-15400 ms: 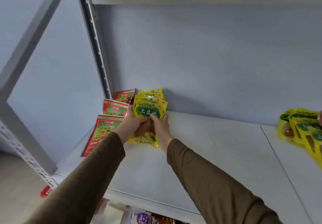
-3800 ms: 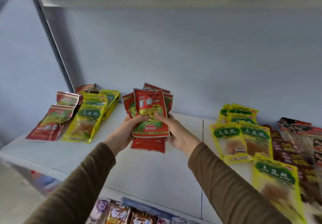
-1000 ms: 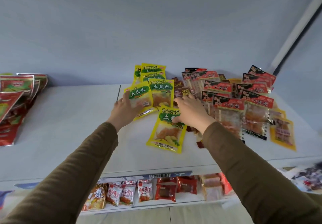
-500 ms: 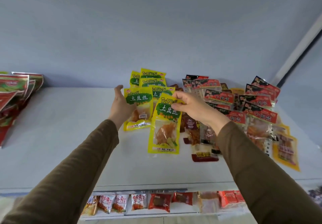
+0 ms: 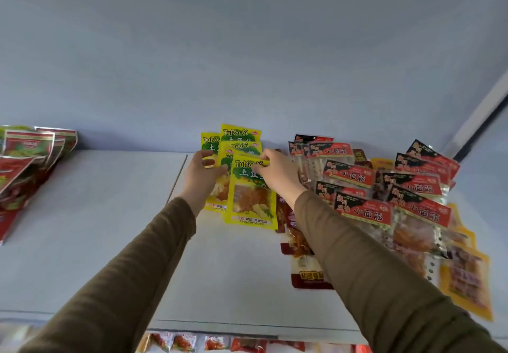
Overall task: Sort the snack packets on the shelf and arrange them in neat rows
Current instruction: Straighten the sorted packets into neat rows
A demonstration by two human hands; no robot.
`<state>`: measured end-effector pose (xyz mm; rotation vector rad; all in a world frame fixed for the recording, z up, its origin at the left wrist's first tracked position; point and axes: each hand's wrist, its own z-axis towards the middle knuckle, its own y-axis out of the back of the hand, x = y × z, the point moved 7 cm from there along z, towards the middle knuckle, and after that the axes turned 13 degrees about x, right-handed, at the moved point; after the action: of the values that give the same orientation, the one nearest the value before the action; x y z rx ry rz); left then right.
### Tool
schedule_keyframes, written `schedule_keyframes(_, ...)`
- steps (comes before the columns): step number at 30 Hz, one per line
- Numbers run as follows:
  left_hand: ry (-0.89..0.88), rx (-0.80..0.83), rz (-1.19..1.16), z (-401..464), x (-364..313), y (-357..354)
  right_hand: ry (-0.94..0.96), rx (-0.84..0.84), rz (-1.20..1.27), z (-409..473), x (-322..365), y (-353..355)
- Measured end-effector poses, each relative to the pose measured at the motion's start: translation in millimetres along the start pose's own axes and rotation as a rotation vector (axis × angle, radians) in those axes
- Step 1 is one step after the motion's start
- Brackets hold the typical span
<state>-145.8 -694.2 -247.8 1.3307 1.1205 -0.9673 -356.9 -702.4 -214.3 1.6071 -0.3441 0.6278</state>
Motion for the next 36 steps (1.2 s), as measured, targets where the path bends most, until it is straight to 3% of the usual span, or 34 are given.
schedule_keyframes(5, 0.03, -0.008, -0.028, 7, -2, -16, -0.024, 0.07, 0.091, 18, 2, -5)
schedule_keyframes(8, 0.058, 0.054, -0.21, 8, -3, -22, -0.03, 0.097, 0.144, 21, 7, -13)
schedule_keyframes(10, 0.054, 0.074, -0.305, 8, -4, -23, -0.016, 0.056, 0.172, 21, 10, -15)
schedule_keyframes(17, -0.143, 0.078, -0.274, -6, -20, -16, 0.216, -0.167, 0.417, 12, 18, 1)
schedule_keyframes(21, -0.233, 0.155, -0.32, -17, -28, -17, 0.262, -0.188, 0.636, 12, 18, 7)
schedule_keyframes(24, -0.17, 0.211, -0.392, -22, -28, -16, 0.284, -0.193, 0.701, 12, 22, 12)
schedule_keyframes(29, -0.103, 0.439, -0.389, -35, -24, -27, 0.301, -0.188, 0.786, 10, 38, 11)
schedule_keyframes(33, -0.113, 0.509, -0.358, -39, -22, -26, 0.245, -0.087, 0.935, 13, 54, 5)
schedule_keyframes(36, -0.114, 0.433, -0.397, -37, -21, -10, 0.233, 0.11, 1.161, 14, 66, 2)
